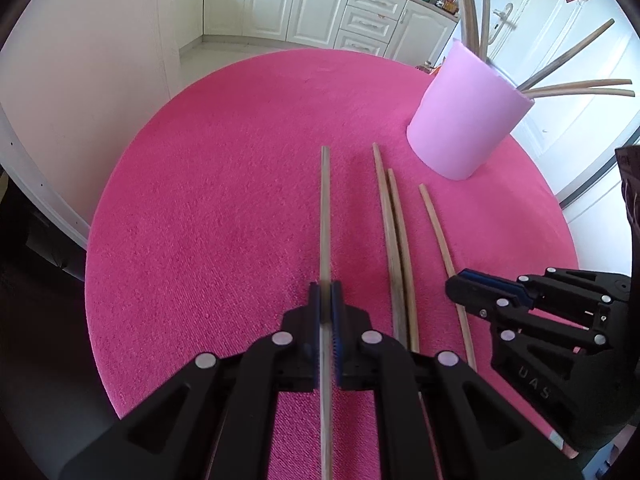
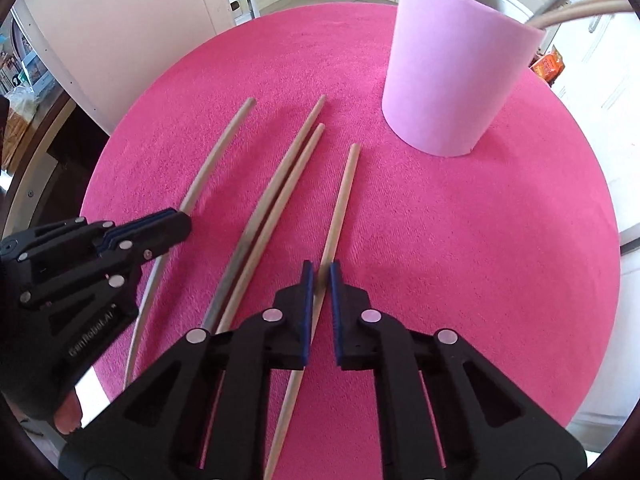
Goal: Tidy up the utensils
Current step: 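Grasp another chopstick from the pile with the right tool, then lift both held chopsticks upright over the pink cup, then lower both chopsticks into the pink cup and open both tools, then move both open tools back down to the remaining chopsticks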
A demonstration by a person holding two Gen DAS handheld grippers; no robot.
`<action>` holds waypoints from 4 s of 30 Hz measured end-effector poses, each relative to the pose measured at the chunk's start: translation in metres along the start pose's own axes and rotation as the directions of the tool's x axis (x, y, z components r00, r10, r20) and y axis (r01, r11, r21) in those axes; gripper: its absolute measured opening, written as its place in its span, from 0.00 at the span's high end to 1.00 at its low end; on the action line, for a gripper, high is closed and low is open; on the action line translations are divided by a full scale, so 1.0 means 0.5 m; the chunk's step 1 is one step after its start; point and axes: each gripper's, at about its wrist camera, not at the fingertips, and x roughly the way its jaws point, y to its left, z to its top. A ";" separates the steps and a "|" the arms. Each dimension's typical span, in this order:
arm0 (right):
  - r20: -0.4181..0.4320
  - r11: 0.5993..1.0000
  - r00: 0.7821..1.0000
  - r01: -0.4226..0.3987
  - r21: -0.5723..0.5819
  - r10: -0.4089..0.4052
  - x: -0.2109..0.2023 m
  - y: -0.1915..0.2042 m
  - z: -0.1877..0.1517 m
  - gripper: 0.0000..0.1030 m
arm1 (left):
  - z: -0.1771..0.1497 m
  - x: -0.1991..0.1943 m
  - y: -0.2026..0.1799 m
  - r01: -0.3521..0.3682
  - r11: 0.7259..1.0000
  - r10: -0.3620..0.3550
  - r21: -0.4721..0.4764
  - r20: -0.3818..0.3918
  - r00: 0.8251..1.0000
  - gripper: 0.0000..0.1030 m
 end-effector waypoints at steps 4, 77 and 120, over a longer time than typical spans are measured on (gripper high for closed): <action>0.019 1.000 1.000 -0.025 -0.009 0.025 -0.017 -0.016 -0.016 0.93 | -0.002 -0.024 -0.012 0.003 1.000 -0.004 0.014 0.037 0.999 0.94; 0.838 0.997 0.545 -0.078 0.015 0.030 -0.335 -0.230 0.095 0.94 | 0.259 -0.120 -0.258 0.051 0.994 -0.106 0.093 0.856 0.507 0.69; 0.775 0.994 0.623 0.028 0.107 -0.102 -0.386 -0.104 -0.070 0.53 | 0.062 -0.259 -0.122 -0.072 0.994 0.016 0.077 0.563 0.826 0.38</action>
